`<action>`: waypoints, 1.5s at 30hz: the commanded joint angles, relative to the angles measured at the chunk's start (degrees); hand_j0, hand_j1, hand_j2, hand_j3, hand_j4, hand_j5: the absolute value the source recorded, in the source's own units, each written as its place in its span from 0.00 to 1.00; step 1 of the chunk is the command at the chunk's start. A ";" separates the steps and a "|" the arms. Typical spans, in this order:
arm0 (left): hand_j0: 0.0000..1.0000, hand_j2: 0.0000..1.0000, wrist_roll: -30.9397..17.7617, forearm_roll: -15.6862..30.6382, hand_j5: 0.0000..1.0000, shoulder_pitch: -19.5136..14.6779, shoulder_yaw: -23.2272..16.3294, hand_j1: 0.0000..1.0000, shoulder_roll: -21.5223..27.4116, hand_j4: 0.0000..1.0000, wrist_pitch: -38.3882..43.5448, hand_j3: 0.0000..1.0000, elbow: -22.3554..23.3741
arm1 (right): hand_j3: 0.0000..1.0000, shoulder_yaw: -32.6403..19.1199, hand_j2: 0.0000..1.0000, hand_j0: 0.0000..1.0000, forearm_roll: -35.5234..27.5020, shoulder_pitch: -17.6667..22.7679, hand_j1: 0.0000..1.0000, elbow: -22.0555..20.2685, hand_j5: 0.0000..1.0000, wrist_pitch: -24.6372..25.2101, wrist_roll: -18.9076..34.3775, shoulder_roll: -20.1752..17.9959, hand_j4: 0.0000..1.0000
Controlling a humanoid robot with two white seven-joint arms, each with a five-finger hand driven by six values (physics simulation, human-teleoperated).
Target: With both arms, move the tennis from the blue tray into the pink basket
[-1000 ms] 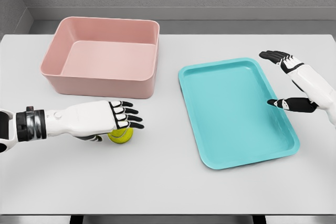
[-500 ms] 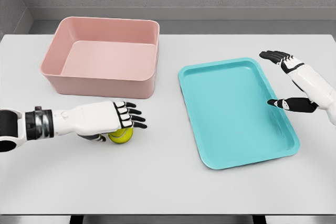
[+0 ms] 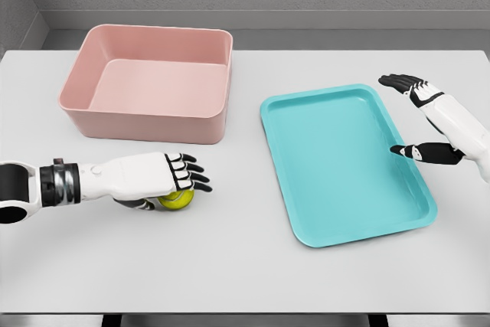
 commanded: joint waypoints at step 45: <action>0.46 0.46 -3.22 11.08 0.46 -7.21 2.47 0.46 3.56 0.46 0.06 0.46 -1.49 | 1.00 -0.11 1.00 1.00 -0.54 0.18 1.00 -0.02 1.00 0.15 -0.10 -0.05 1.00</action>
